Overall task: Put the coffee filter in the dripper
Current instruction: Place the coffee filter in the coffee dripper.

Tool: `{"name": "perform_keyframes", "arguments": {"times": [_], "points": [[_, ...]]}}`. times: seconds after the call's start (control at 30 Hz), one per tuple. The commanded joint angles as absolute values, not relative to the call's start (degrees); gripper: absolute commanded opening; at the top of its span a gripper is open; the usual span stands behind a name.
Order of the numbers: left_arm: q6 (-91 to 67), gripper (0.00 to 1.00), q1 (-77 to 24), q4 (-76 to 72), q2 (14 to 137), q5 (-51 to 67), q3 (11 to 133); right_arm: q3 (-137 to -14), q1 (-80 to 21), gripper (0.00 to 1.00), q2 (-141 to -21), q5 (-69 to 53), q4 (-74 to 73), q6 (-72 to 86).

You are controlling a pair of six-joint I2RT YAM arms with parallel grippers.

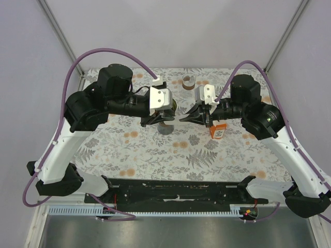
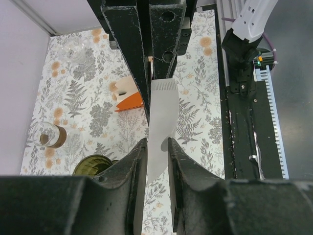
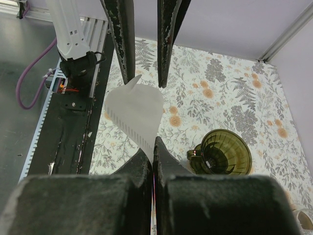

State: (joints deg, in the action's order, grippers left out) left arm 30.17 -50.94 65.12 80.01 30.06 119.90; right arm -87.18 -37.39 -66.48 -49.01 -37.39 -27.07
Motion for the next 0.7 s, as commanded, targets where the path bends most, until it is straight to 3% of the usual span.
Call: {"name": "perform_keyframes", "arguments": {"times": [0.0, 0.47, 0.67], "points": [[32.7, 0.31, -51.4, 66.3, 80.3, 29.4, 119.9, -88.3, -37.4, 0.0, -66.3, -48.2, -36.8, -26.6], [32.6, 0.31, -52.4, 65.4, 81.2, 28.0, 120.5, -88.6, -37.3, 0.0, -66.7, -48.5, -36.9, -26.3], [33.8, 0.03, -52.6, 65.4, 81.0, 26.1, 120.4, -88.4, -37.3, 0.0, -66.5, -48.3, -37.0, -26.5]]}}
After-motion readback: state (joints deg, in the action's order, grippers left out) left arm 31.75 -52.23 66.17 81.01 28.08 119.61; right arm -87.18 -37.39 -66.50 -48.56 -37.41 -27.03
